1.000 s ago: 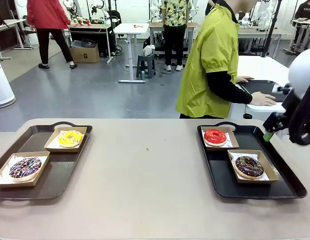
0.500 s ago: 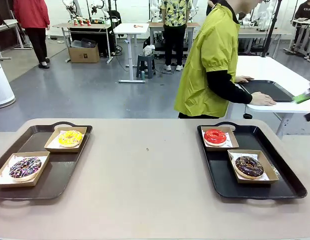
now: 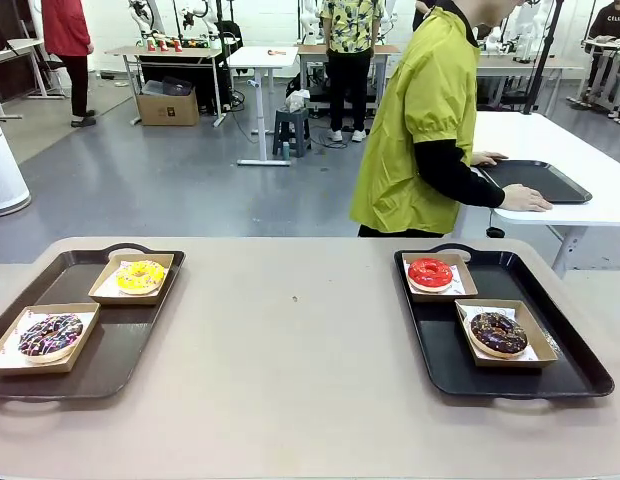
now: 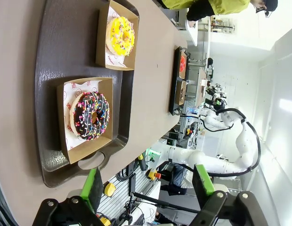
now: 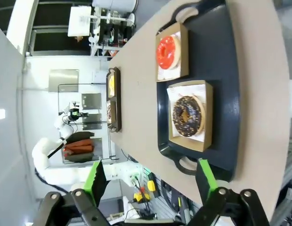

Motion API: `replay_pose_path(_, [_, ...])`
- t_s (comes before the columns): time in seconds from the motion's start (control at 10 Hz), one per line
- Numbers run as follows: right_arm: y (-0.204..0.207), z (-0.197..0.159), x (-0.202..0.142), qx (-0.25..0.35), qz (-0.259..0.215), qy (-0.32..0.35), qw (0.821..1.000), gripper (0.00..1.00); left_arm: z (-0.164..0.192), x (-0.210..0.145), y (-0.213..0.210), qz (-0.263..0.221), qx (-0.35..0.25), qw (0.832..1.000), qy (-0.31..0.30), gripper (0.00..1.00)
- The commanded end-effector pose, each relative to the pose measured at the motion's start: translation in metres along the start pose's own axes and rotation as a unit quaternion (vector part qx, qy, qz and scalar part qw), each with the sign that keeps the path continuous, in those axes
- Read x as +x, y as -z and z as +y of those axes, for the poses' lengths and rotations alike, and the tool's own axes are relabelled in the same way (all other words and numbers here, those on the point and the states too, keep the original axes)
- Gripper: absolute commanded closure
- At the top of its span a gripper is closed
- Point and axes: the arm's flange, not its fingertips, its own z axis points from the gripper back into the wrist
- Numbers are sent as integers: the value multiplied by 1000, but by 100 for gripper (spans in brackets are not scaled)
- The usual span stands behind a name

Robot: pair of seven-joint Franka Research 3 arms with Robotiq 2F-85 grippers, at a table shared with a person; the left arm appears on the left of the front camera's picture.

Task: Individually package the donuts and arrange them on the tray.
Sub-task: Place the picked Paper togo box on the Handle tray.

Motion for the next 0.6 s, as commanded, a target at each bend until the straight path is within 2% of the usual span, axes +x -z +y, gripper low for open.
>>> replay_pose_path(0.0, [-3,-9,19,15,12,-3,1000,0,-2,-2,-1,-3,1,1000,-3,0])
replay_pose_path(0.1, [0,-8,19,12,4,-14,1000,0,-2,-2,-1,-3,1,1000,-3,0])
replay_pose_path(0.2, [2,-13,4,3,7,7,1000,0,-2,-2,-1,-3,1,1000,-3,0])
replay_pose_path(0.5, [2,-13,4,3,7,7,1000,0,-2,-2,-1,-3,1,1000,-3,0])
